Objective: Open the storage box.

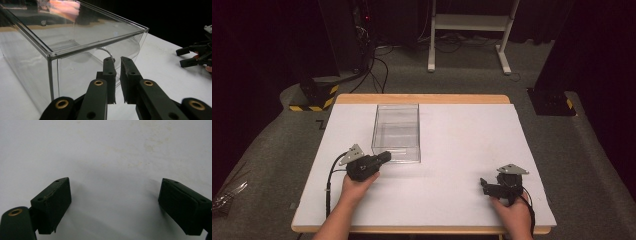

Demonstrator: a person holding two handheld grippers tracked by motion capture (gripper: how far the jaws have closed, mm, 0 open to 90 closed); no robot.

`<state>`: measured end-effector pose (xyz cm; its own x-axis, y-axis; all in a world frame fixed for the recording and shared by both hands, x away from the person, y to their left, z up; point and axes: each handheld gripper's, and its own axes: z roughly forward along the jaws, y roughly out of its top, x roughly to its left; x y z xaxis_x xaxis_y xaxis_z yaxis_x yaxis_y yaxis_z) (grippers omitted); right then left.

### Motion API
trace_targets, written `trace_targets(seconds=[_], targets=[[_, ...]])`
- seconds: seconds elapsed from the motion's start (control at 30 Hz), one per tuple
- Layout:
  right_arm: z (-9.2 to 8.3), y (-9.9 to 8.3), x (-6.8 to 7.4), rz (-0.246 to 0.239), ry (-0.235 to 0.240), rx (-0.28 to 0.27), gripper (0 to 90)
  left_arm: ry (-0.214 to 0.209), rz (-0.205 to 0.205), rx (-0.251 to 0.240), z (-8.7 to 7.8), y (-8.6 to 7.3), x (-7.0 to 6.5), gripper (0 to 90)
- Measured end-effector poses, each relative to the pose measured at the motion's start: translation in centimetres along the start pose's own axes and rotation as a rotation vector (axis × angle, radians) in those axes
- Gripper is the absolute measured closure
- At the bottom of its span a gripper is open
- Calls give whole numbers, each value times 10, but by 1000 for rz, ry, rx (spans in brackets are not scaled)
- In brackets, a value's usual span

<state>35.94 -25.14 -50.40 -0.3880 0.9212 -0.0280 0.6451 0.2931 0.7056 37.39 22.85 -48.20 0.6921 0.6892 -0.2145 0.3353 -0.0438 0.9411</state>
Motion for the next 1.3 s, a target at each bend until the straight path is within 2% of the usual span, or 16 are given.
trace_targets(seconds=[1.3], targets=[[0,0,0,0,0,0,112,-51,11,15,-27,-14,-27,845]])
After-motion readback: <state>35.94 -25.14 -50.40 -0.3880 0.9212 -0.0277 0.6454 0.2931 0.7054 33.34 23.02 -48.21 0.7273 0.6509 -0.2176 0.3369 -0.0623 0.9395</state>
